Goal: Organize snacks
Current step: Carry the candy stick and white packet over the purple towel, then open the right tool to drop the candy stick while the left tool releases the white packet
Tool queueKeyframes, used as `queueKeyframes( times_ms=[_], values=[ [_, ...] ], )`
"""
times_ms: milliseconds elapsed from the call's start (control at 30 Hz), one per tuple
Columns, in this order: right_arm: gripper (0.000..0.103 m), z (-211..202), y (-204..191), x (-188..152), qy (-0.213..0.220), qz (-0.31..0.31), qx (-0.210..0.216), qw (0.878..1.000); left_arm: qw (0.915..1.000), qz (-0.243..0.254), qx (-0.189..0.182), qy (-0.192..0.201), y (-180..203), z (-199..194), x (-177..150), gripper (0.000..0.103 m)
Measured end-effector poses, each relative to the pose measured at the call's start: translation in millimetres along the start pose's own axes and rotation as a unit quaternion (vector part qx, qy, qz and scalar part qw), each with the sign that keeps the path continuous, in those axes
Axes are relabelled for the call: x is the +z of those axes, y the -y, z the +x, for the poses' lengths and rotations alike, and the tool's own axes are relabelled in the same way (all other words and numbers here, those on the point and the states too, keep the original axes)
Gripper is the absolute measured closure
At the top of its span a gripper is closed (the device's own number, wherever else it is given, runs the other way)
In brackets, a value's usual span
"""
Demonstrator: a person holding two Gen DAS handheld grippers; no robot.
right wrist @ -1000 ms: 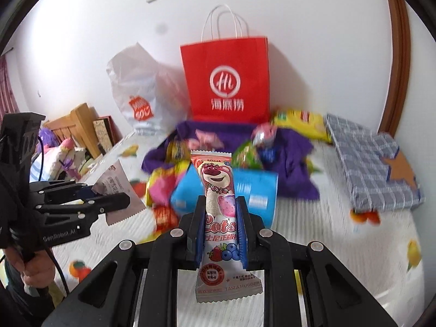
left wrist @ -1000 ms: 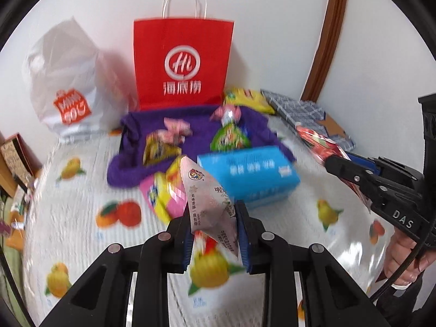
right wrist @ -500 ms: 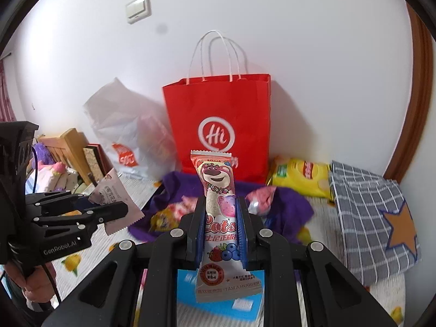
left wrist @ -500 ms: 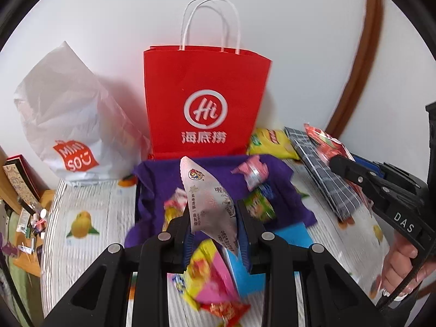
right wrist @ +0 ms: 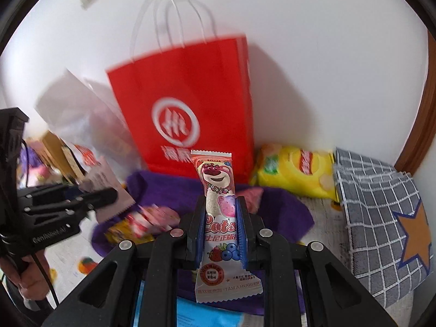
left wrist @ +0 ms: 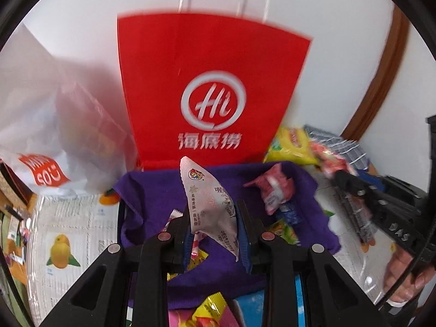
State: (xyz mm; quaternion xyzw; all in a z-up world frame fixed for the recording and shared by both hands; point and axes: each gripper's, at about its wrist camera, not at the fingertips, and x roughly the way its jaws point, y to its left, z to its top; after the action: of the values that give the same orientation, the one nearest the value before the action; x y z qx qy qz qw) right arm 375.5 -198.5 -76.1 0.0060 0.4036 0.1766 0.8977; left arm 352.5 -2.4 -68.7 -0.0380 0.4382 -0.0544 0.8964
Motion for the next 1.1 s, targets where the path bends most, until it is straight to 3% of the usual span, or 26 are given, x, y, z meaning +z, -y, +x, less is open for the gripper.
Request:
queueKeyframes(
  times_ms=[100,433,733,1100],
  values=[
    [0.083,5.5,10.1,-0.3,-0.01,0.008,0.009,1.0,0.9998,-0.004,0.012,-0.017,-8.3,11.3,-2.6,0.076],
    [0.082,38.3,11.8,-7.9,-0.056,-0.007,0.008,0.998,0.9983,-0.05,0.025,-0.017,-45.3,8.8,3.9,0.076],
    [0.082,61.0,-6.0,-20.3,-0.087,-0.035,0.002,0.996,0.9991,-0.024,0.021,-0.027,-27.0,13.7,0.4,0.076],
    [0.082,67.2,-0.7,-21.8,-0.107,-0.029,-0.001,0.994,0.9994,-0.002,0.017,-0.031,-11.6,16.5,-3.4,0.076]
  ],
)
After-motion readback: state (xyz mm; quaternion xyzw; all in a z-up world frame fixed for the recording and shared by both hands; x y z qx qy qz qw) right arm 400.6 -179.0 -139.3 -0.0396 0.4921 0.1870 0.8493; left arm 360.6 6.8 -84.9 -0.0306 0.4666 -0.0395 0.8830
